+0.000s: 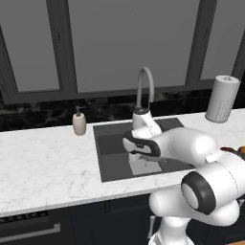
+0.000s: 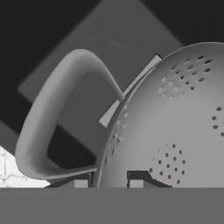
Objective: Put the colander in the sink, put the peach, pear in the colander, and turn on the sink faucet and pour water over the colander.
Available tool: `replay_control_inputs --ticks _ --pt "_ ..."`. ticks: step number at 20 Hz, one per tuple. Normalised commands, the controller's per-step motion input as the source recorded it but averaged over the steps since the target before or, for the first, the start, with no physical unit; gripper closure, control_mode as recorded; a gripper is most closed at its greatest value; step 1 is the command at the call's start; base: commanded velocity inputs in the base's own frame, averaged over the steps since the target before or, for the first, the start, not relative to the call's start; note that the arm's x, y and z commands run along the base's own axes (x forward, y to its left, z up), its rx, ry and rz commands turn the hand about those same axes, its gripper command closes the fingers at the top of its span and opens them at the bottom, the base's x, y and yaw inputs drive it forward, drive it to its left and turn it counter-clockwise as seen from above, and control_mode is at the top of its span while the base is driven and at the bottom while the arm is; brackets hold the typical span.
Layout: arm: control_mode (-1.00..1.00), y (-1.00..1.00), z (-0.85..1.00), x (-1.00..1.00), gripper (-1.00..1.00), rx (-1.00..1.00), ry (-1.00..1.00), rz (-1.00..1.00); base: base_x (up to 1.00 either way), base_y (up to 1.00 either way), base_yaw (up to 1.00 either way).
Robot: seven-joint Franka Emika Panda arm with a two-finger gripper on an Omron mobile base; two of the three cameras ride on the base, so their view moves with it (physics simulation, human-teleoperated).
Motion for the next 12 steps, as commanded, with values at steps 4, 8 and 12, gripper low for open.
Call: replay_control_inputs --ticks 4,8,12 --pt "-1.0 0.17 -0.31 0.11 1.0 0.0 0.0 0.0 0.0 0.0 0.0" --pt "-1.0 0.12 -0.34 0.21 1.0 0.0 0.0 0.0 0.0 0.0 0.0" --pt "-1.0 0.01 -0.29 0.34 1.0 0.0 0.0 0.0 0.0 0.0 0.0"
